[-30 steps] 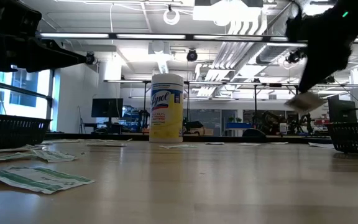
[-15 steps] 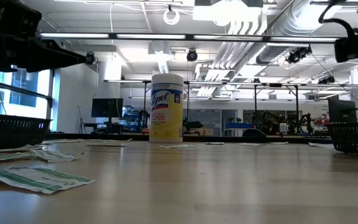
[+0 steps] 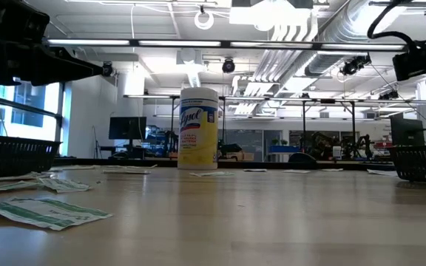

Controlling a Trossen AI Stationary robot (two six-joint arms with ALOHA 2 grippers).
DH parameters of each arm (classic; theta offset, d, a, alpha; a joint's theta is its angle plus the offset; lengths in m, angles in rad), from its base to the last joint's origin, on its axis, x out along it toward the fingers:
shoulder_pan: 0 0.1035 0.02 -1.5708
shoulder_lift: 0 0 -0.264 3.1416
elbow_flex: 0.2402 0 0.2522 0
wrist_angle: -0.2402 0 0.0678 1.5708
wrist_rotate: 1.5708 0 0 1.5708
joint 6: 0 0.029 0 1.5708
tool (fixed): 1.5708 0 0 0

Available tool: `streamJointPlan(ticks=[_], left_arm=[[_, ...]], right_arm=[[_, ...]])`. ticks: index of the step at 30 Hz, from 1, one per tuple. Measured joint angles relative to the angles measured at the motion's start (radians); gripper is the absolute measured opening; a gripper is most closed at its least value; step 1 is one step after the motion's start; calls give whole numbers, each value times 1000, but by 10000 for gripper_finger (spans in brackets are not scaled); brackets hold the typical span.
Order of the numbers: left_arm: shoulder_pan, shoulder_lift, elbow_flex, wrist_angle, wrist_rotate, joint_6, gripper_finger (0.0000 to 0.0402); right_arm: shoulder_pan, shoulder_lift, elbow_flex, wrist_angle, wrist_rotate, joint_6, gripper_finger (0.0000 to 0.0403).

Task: Pick & Place First Aid Supplies
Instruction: Put the towelette pack into the right black basket

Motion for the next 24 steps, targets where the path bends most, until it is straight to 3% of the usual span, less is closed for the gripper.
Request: streamJointPlan(ticks=[5, 10, 15, 20, 24], left_arm=[[0, 0, 0, 0, 0, 0, 206], [0, 0, 0, 0, 0, 0, 206], [0, 0, 0, 0, 0, 0, 206], [0, 0, 0, 0, 0, 0, 206], [0, 0, 0, 0, 0, 0, 206]], right_arm=[[-46, -1, 96, -123, 76, -16, 96], [-120, -2, 219, -185, 316, -37, 101], [-213, -2, 268, -100, 547, -116, 101], [-256, -2, 235, 48, 579, -273, 101], [-278, -2, 173, 100, 574, -302, 101]])
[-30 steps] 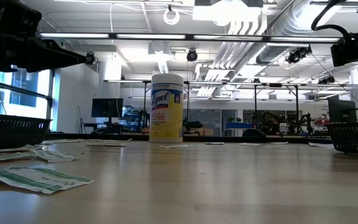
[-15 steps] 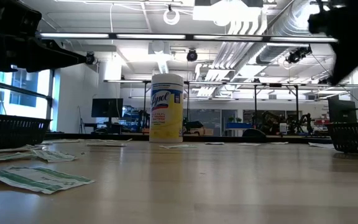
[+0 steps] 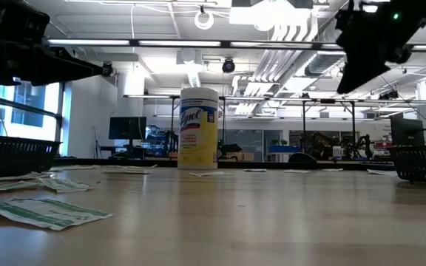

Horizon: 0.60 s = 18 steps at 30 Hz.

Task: Pick & Place First Aid Supplies
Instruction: Put the towelette pack into the right black basket

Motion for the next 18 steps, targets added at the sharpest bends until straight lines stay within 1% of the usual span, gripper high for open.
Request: streamJointPlan(ticks=[3, 6, 10, 14, 16, 18], left_arm=[[0, 0, 0, 0, 0, 0, 206], [0, 0, 0, 0, 0, 0, 206], [0, 0, 0, 0, 0, 0, 206], [0, 0, 0, 0, 0, 0, 206], [0, 0, 0, 0, 0, 0, 206], [0, 0, 0, 0, 0, 0, 206]], right_arm=[[-49, 0, -49, 34, 35, 63, 98], [-143, 1, -86, 51, 34, 55, 88], [-336, 8, -98, 54, -38, -27, 69], [-546, 16, -98, 96, -110, -137, 55], [-634, 19, -98, 161, -144, -150, 54], [-701, 18, -113, 269, -183, -139, 60]])
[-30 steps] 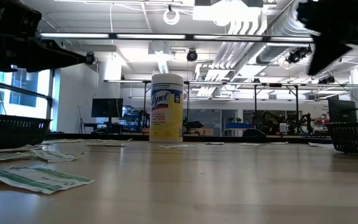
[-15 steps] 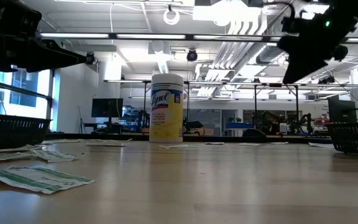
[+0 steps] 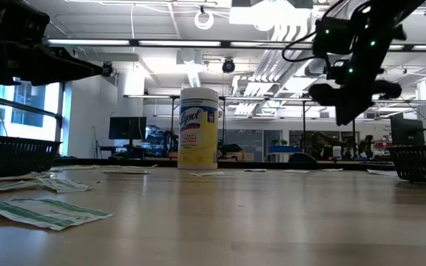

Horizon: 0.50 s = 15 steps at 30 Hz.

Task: Pick & Place First Aid Supplies
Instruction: Put the towelette pack into the right black basket

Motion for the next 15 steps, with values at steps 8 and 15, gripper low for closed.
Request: streamJointPlan(ticks=[8, 15], left_arm=[[0, 0, 0, 0, 3, 0, 206], [0, 0, 0, 0, 3, 0, 206]], right_arm=[[-102, -3, -150, 170, 16, 250, 145], [-104, 0, -272, 240, 75, 416, 183]])
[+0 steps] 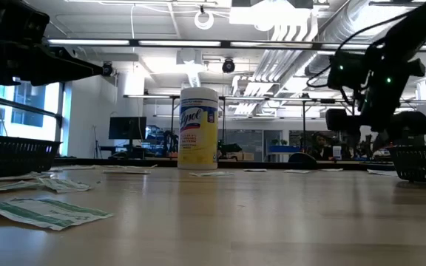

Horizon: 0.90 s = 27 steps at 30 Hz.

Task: Pick & Place First Aid Supplies
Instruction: Put the towelette pack into the right black basket

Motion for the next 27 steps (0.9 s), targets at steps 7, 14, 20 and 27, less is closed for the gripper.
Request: streamJointPlan(ticks=[7, 14, 20, 27], left_arm=[[0, 0, 0, 0, 0, 0, 206], [0, 0, 0, 0, 1, 0, 206], [0, 0, 0, 0, 2, 0, 206], [0, 0, 0, 0, 2, 0, 206]], right_arm=[[-83, 60, -41, 109, -43, -54, 177], [-92, 199, -41, 137, -80, -57, 177], [-46, 329, -37, 308, -40, -58, 177], [93, 334, -34, 491, -113, -48, 176]])
